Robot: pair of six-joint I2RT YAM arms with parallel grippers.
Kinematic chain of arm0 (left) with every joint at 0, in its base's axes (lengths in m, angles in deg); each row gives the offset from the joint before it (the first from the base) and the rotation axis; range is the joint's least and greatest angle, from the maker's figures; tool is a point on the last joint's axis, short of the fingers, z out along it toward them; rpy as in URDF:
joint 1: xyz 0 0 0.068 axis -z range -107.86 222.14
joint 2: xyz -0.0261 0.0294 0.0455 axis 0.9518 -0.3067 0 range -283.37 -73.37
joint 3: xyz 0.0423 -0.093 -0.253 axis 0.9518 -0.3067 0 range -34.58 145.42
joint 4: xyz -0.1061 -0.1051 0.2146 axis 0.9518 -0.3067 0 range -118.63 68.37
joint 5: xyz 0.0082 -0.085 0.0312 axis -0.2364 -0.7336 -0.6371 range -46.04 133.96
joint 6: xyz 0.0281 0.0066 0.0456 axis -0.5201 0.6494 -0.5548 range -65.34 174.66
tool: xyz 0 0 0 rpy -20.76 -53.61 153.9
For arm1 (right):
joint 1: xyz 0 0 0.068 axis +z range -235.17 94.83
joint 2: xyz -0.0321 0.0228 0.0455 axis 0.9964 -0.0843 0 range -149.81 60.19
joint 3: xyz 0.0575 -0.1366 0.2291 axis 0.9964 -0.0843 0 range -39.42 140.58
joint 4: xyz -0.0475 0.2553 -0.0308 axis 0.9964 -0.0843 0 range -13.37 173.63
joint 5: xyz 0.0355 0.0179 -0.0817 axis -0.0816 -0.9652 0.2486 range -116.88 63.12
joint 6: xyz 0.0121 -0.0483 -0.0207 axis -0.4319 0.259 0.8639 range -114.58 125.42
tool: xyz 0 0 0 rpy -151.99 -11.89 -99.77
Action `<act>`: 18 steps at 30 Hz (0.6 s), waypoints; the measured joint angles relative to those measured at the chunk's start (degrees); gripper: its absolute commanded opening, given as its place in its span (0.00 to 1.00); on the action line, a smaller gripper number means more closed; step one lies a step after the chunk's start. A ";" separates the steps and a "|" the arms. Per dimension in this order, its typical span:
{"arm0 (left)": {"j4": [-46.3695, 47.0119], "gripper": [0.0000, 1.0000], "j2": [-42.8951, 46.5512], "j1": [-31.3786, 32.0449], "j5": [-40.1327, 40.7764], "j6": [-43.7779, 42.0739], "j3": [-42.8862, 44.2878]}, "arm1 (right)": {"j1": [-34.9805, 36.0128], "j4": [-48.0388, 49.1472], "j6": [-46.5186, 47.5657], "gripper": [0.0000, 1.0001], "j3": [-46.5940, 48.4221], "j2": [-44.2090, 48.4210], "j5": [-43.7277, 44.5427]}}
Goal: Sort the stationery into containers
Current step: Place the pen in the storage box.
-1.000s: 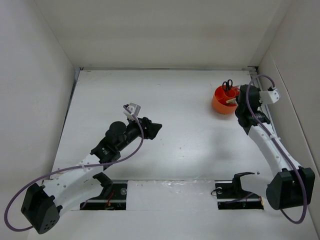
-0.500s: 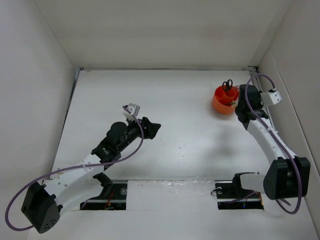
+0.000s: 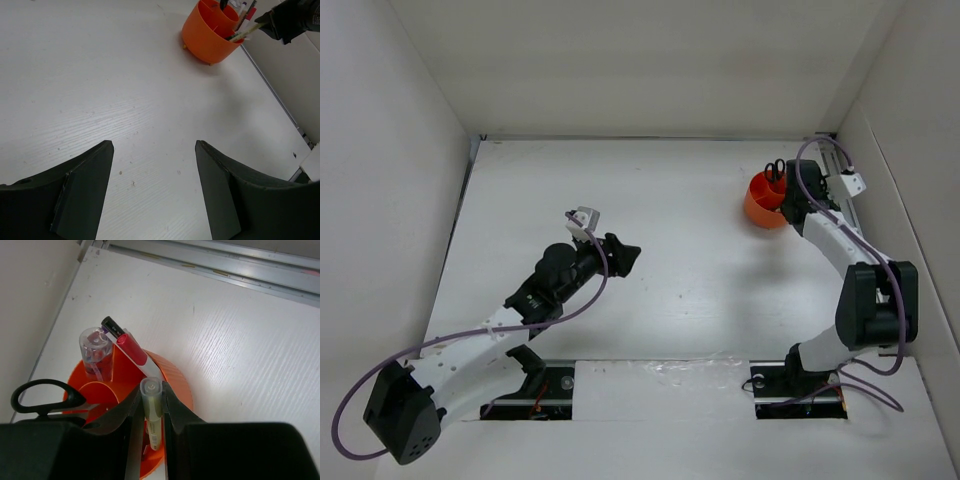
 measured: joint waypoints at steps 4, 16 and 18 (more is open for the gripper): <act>-0.09 0.63 -0.42 -0.02 0.11 0.00 -0.02 | 0.04 0.00 -0.15 0.25 0.52 -0.31 -0.81; 0.00 0.69 0.57 0.00 0.76 -0.04 -0.66 | 0.04 0.09 1.20 0.66 4.81 1.57 -4.63; 0.02 0.70 0.79 0.00 0.92 -0.02 -0.83 | 0.04 -0.13 1.29 0.60 4.79 2.60 -5.99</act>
